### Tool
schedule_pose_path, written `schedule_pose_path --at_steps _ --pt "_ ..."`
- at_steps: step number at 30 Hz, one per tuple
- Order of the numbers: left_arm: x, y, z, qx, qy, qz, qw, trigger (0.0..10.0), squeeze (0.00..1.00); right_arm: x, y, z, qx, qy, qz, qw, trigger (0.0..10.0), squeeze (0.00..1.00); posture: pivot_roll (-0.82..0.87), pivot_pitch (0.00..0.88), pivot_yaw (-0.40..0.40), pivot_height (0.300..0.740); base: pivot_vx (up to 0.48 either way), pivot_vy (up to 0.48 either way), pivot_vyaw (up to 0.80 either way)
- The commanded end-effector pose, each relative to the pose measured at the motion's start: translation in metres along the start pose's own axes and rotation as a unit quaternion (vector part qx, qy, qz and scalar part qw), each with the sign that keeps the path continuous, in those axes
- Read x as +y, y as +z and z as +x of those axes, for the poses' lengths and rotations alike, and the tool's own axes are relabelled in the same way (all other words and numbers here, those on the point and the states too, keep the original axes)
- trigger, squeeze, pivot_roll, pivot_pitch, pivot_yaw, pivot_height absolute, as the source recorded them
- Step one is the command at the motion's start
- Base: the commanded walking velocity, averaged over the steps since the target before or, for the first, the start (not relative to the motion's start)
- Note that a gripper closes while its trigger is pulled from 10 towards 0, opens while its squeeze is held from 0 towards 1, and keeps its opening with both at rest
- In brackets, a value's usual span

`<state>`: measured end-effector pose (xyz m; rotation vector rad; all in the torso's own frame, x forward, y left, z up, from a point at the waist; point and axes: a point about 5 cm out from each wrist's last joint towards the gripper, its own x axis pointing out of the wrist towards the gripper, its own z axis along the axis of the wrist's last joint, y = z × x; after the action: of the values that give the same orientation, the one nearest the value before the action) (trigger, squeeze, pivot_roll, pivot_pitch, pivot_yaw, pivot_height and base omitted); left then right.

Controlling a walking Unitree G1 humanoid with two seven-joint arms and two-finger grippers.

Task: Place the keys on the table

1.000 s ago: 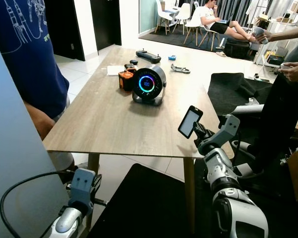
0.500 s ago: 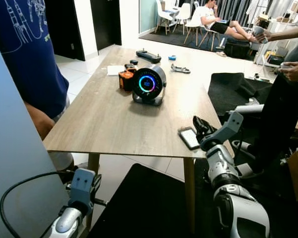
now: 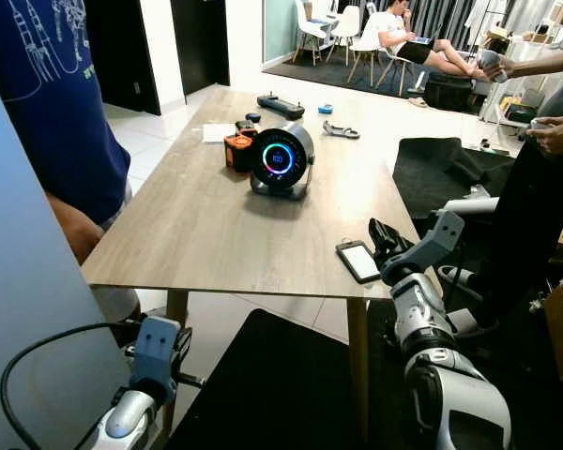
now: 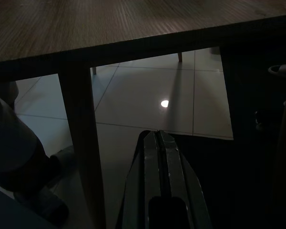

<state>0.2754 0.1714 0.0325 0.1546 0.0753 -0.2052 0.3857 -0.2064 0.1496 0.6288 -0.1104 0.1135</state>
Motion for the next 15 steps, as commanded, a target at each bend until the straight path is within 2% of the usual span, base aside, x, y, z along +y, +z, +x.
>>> schedule_pose_path --at_steps 1,5,7,8,10,11,12,13,15 --pt "-0.001 0.0 0.001 0.005 -0.003 0.005 1.0 10.0 0.0 0.0 0.003 0.001 -0.001 -0.001 -0.009 1.0 10.0 0.0 0.12 0.039 -0.047 0.74 0.0 0.0 0.0" --pt "0.0 0.0 0.001 0.006 -0.003 0.005 1.0 10.0 0.0 0.003 -0.003 0.0 0.016 0.012 -0.024 1.0 10.0 0.0 0.12 0.038 -0.048 0.74 0.0 0.0 0.0" --pt "0.0 -0.001 0.001 0.007 -0.003 0.005 1.0 10.0 0.0 0.013 -0.021 -0.001 0.069 0.067 -0.07 0.993 10.0 0.0 0.12 0.034 -0.049 0.74 0.0 0.0 0.0" --pt "0.0 -0.001 0.001 0.007 -0.003 0.005 1.0 10.0 0.0 0.013 -0.021 -0.001 0.069 0.067 -0.07 0.993 10.0 0.0 0.12 0.034 -0.049 0.74 0.0 0.0 0.0" --pt "0.001 -0.002 0.0 0.008 0.0 0.004 1.0 10.0 0.0 0.033 -0.055 -0.013 0.156 0.191 -0.122 0.961 10.0 0.0 0.12 0.031 -0.052 0.74 0.0 0.0 0.0" --pt "0.001 -0.002 0.0 0.008 0.001 0.004 1.0 10.0 0.0 0.041 -0.073 -0.023 0.195 0.256 -0.12 0.939 10.0 0.0 0.12 0.031 -0.052 0.74 0.0 0.0 0.0" --pt "0.001 -0.002 0.0 0.008 0.001 0.004 1.0 10.0 0.0 0.041 -0.073 -0.023 0.195 0.256 -0.12 0.939 10.0 0.0 0.12 0.031 -0.052 0.74 0.0 0.0 0.0" --pt "0.001 -0.002 -0.001 0.009 0.002 0.004 1.0 10.0 0.0 0.046 -0.085 -0.031 0.222 0.299 -0.115 0.921 10.0 0.0 0.13 0.033 -0.054 0.74 0.0 0.0 0.0" --pt "0.001 -0.002 -0.001 0.008 0.003 0.004 1.0 10.0 0.0 0.048 -0.098 -0.042 0.249 0.333 -0.11 0.903 10.0 0.0 0.13 0.033 -0.056 0.74 0.0 0.0 0.0"
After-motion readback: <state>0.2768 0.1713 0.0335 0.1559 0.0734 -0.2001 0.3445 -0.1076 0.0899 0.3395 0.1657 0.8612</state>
